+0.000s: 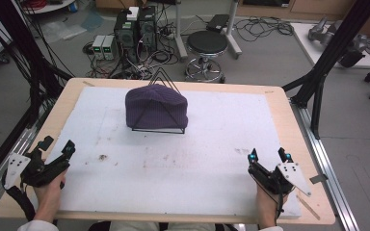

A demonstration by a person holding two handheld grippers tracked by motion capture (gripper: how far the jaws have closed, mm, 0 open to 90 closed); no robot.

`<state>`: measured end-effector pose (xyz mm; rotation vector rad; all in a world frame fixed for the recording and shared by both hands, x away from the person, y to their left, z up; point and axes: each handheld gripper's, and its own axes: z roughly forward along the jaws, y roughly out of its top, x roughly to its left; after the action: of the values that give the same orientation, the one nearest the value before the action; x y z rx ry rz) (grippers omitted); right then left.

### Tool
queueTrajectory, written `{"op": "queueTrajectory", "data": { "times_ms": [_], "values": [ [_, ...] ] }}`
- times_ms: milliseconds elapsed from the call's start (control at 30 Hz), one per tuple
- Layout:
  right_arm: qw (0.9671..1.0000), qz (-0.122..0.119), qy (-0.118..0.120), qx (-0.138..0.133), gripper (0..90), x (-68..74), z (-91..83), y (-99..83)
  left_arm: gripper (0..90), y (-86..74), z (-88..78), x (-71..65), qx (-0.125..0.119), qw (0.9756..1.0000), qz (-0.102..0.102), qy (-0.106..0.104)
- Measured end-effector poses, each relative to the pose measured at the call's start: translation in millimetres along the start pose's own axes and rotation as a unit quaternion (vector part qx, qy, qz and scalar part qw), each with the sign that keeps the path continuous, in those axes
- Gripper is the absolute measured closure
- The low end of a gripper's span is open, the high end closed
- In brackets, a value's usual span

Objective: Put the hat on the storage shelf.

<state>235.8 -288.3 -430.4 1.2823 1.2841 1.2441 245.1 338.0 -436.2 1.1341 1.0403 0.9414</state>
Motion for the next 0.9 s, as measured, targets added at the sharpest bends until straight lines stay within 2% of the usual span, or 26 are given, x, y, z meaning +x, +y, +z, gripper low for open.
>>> {"op": "queueTrajectory", "data": {
  "times_ms": [133, 333, 567, 667, 900],
  "values": [
    [0.9999, 0.003, -0.005, 0.01, 10.7, -1.5, -0.9, -3.4, 19.4, -3.3, 1.0, 1.6, 0.015, 0.9998, 0.01, 0.001],
    [0.9995, 0.008, -0.015, 0.026, 10.7, -2.2, -3.6, -7.4, 19.4, -9.0, -0.1, 6.2, 0.038, 0.9992, 0.01, -0.008],
    [0.9995, 0.001, -0.013, 0.03, 10.7, 0.4, -2.6, -9.1, 19.4, -6.5, -5.0, 2.4, 0.027, 0.9995, 0.004, -0.014],
    [0.9994, 0.001, -0.013, 0.031, 10.7, 0.6, -2.8, -9.1, 19.4, -5.6, -6.0, 2.5, 0.022, 0.9997, 0.008, -0.01],
    [0.9994, 0.007, -0.011, 0.031, 10.7, -1.2, -3.1, -9.3, 20.1, -4.2, -8.9, 4.6, 0.015, 0.9999, -0.006, -0.005]
  ]
}}
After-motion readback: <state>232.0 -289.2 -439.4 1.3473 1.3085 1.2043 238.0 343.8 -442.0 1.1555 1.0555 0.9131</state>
